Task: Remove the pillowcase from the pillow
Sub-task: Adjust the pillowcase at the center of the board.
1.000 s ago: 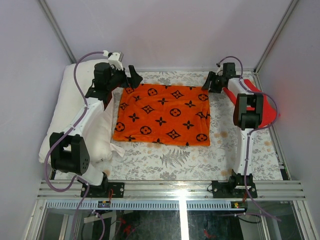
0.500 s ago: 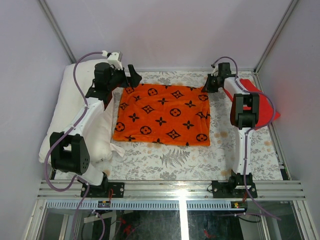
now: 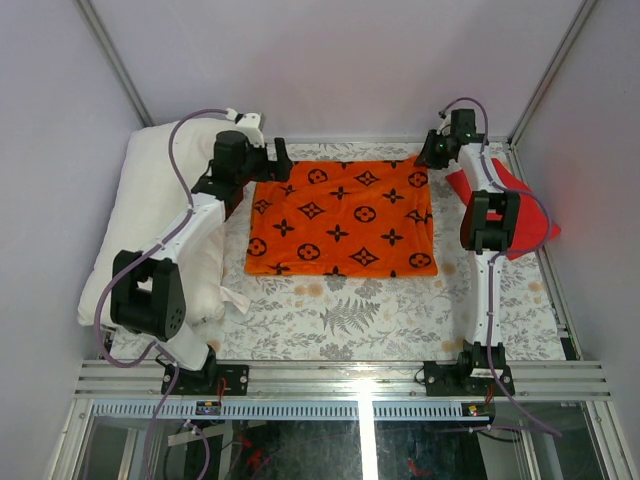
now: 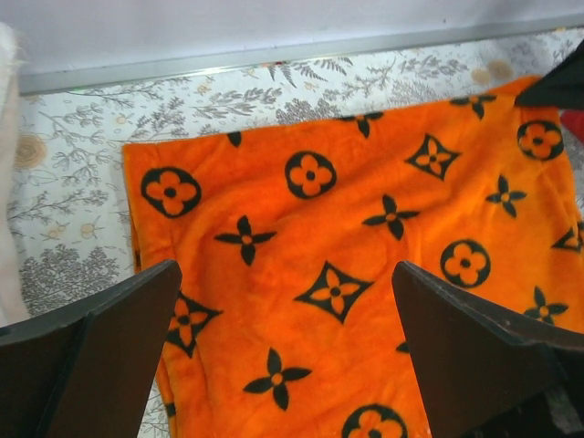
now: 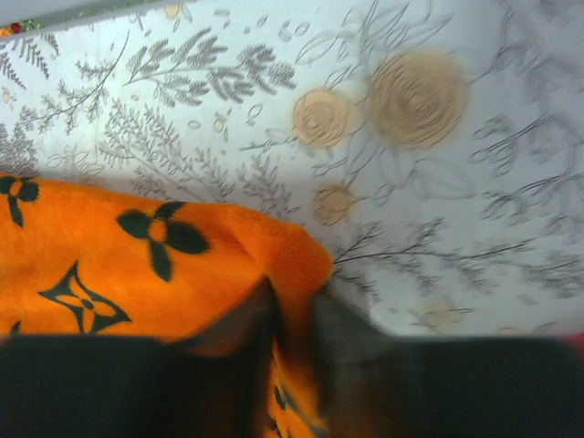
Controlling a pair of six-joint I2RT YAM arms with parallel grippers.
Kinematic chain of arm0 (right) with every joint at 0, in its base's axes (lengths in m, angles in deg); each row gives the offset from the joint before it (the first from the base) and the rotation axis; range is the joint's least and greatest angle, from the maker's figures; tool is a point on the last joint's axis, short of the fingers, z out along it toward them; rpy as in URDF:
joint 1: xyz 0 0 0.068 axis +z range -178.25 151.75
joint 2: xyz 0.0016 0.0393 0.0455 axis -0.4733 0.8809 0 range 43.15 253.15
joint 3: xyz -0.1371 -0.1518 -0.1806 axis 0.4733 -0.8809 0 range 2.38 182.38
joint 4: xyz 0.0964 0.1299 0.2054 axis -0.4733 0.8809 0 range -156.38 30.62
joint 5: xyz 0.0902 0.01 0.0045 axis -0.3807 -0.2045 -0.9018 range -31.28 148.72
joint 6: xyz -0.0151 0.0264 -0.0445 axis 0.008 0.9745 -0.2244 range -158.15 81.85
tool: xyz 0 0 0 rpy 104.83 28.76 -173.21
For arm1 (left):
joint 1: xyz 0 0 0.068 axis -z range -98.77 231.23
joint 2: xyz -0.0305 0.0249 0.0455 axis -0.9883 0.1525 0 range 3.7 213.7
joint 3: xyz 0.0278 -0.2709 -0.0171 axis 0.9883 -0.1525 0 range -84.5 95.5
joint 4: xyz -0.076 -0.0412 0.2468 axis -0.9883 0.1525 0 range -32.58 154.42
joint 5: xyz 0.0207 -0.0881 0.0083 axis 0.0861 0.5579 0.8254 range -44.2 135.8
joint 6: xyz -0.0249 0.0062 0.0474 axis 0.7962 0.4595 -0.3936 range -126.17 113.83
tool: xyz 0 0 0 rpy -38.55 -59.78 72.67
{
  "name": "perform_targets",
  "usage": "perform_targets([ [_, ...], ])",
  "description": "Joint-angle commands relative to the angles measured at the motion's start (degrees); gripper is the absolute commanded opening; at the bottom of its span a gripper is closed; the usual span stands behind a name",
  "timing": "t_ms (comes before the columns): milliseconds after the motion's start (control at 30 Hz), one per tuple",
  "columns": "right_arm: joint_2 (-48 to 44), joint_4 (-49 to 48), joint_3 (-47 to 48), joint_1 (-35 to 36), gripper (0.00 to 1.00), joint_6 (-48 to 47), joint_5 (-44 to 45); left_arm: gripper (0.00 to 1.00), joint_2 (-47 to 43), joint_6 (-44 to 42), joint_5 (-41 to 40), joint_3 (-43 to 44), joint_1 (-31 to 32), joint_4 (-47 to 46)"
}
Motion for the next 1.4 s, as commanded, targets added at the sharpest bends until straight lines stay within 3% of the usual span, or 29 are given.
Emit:
perform_targets([
  [0,-1.09,1.67,5.19,-2.44,0.5,2.73,0.56,1.0,2.05,-2.6,-4.55,2.27,1.5,0.39],
  [67,-6.28,0.35,0.07,-2.38,0.64,3.42,1.6,1.0,2.59,-2.87,-5.3,2.5,1.76,0.65],
  [233,-28.34,-13.97,-33.82,-2.37,0.64,10.21,7.0,1.0,2.91,-2.89,-6.62,2.52,2.22,0.66],
  [333,-40.09,-21.42,-49.97,-2.29,0.54,14.62,7.79,1.0,2.96,-2.89,-7.16,2.62,3.01,0.13],
  [367,-43.02,-23.26,-54.24,-2.22,0.43,15.87,7.07,1.0,2.98,-2.86,-7.09,2.59,3.23,-0.08],
  [433,-46.52,-25.3,-59.36,-1.84,0.31,17.58,5.12,1.0,3.13,-2.6,-7.1,2.4,3.77,-0.74],
  [600,-47.43,-24.11,-63.62,0.86,0.31,16.94,4.77,1.0,3.13,-2.19,-6.59,2.1,4.29,-1.32],
  [967,-45.47,-25.62,-70.96,1.08,0.42,16.15,6.11,1.0,1.19,-3.57,-8.11,0.56,4.25,-0.61],
  [1367,-44.08,-25.2,-72.27,1.06,0.47,15.33,8.23,1.0,0.96,-3.42,-7.59,0.9,4.27,-0.08],
])
